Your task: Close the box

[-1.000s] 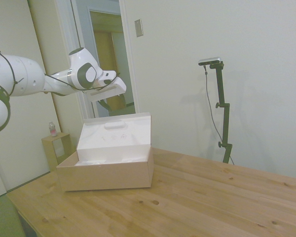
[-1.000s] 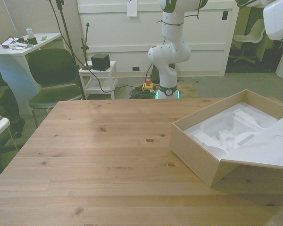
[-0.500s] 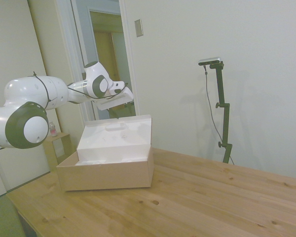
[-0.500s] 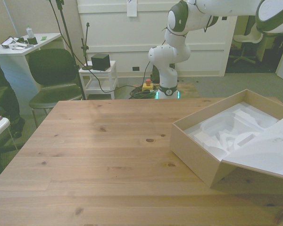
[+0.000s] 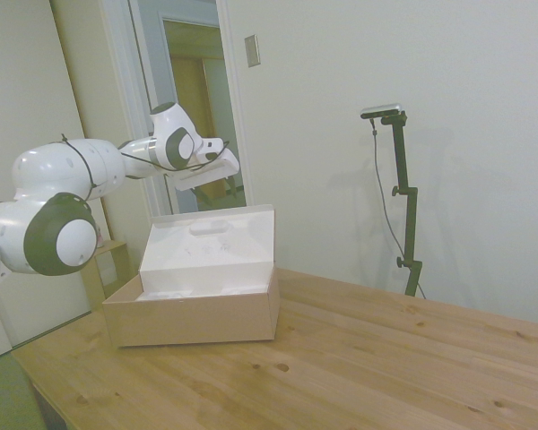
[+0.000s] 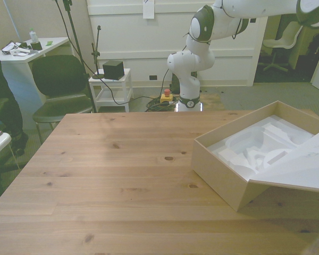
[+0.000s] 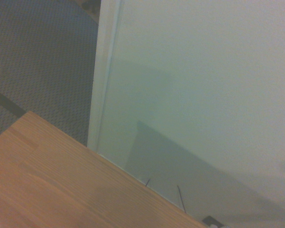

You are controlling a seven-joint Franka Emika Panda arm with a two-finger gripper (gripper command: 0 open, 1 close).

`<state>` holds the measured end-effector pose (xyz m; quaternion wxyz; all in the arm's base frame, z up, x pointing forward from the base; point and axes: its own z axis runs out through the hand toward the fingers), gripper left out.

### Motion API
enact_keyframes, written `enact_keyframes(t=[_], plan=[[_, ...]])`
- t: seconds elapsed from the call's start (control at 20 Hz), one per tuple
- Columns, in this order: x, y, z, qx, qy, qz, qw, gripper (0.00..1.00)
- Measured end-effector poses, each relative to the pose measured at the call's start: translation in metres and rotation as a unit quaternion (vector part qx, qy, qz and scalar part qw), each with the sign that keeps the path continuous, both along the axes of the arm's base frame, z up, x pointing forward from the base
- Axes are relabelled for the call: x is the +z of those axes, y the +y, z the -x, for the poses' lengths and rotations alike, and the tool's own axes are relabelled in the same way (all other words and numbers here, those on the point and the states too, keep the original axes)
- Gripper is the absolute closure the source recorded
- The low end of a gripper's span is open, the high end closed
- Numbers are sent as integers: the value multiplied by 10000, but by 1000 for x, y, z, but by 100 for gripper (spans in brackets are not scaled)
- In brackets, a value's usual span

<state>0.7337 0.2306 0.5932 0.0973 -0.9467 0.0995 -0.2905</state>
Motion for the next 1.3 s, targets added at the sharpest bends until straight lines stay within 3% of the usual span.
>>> enact_keyframes(t=[0.4,0.6,0.8,1.05,1.3], plan=[[-35,-8,-27,-16,244,33,9997,0],[-30,-9,-24,-64,413,64,9991,0],[1,-14,-4,-259,700,102,9972,0],[40,4,44,-388,1261,221,9910,0],[36,22,70,-579,1398,363,9878,0]])
